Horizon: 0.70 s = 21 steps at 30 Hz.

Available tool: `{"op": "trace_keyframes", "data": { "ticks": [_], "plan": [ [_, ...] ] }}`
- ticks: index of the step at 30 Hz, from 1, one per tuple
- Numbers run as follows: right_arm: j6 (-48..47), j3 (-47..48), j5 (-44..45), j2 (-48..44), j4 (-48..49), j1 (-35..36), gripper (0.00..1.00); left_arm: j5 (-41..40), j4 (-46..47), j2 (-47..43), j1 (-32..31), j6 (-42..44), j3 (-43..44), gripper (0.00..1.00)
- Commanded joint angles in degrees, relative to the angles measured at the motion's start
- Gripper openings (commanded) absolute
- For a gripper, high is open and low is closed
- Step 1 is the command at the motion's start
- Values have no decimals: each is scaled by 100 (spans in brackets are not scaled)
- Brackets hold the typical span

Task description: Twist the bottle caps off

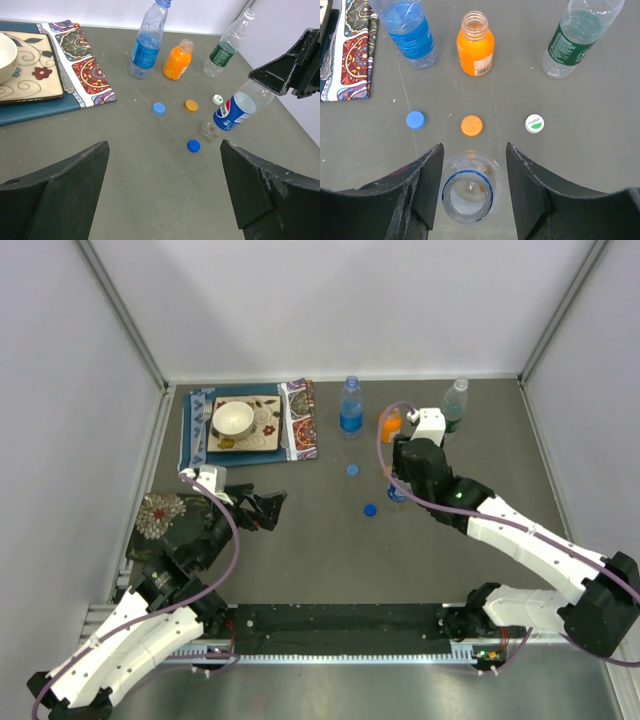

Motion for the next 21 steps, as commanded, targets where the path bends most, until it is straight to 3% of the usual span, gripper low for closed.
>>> {"op": "trace_keyframes", "data": {
  "ticks": [1,14,19,21],
  "plan": [
    [110,34,-39,-234,-37,54,54,78,220,29,4,-24,53,99],
    [110,51,-30,-252,-63,63,55,131,246,91,13,-59,62,99],
    [145,34,-30,-234,-46,63,43,148,237,91,4,-68,36,99],
    [154,34,-47,-225,-55,54,42,157,237,82,4,-77,27,99]
  ]
}}
